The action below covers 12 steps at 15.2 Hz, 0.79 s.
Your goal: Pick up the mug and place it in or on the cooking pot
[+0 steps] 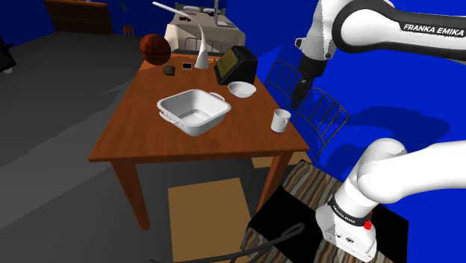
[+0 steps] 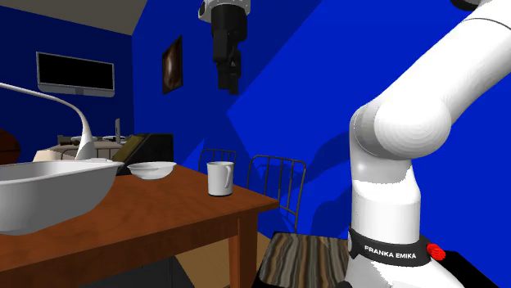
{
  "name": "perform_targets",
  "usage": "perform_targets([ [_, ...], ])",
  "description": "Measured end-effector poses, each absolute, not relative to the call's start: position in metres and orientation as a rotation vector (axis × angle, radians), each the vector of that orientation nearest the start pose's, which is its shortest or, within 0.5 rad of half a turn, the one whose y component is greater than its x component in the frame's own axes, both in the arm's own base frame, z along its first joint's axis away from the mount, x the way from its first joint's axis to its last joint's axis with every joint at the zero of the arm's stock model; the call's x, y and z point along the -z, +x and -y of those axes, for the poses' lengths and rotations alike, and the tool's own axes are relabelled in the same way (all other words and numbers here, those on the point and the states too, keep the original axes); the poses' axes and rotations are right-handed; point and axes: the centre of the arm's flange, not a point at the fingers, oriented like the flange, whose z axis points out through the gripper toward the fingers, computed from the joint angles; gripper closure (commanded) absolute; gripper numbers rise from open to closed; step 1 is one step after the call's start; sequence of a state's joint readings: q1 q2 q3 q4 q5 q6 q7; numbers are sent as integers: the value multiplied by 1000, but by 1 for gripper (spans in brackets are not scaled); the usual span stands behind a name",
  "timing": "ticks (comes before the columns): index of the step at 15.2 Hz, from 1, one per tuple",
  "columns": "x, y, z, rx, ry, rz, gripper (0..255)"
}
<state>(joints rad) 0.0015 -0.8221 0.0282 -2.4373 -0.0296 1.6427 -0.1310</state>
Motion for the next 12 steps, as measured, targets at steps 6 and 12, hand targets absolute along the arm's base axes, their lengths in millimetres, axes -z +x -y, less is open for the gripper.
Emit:
perform_targets([
  [6, -545, 324, 36, 44, -3165, 229, 0],
  [12, -506, 350, 103, 53, -3137, 206, 0],
])
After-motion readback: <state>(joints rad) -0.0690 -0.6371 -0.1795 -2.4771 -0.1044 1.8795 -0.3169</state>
